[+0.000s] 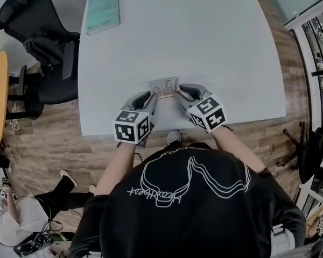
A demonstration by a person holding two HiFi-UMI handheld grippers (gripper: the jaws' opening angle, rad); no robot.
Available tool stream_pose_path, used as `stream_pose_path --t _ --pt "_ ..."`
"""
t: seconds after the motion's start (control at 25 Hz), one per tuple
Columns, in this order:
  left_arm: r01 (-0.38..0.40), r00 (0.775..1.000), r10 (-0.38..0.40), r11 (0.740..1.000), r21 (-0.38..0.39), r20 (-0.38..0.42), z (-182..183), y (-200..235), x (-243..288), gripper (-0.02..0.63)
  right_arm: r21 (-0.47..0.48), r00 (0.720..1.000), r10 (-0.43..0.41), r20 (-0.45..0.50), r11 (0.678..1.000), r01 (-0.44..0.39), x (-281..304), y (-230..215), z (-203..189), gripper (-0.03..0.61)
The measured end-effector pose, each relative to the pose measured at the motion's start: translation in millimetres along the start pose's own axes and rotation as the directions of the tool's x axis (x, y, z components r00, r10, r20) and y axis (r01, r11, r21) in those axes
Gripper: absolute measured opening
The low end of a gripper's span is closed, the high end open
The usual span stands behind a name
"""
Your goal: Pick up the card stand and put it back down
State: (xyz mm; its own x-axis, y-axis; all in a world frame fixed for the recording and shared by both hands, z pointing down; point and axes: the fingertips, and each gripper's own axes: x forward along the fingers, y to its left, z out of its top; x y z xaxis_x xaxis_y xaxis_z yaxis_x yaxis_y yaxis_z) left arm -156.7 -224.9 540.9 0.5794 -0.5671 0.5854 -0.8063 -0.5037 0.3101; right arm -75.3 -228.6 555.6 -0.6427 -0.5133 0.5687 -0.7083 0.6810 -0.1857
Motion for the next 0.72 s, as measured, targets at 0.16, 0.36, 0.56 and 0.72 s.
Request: stream_pose_path --t 0.16,0.36,0.56,0.72 --pt "-0.002 1.000 0.002 1.000 -0.004 0.026 12 -14 -8 0.087 -0.002 0.999 -0.001 0.033 1.000 0.001 -17 -1 10 0.092" --pt "-0.019 0.999 0.019 1.000 0.006 0.048 25 -41 -19 0.087 -0.012 0.998 -0.001 0.067 1.000 0.002 -47 -1 19 0.091" --pt "-0.033 0.995 0.032 0.999 0.010 0.099 37 -75 -38 0.087 -0.028 0.995 0.018 0.094 1.000 -0.015 -85 4 29 0.091" --pt "-0.042 0.990 0.038 0.999 0.024 0.137 48 -107 -52 0.087 -0.042 0.993 0.026 0.115 0.999 -0.021 -120 8 33 0.091"
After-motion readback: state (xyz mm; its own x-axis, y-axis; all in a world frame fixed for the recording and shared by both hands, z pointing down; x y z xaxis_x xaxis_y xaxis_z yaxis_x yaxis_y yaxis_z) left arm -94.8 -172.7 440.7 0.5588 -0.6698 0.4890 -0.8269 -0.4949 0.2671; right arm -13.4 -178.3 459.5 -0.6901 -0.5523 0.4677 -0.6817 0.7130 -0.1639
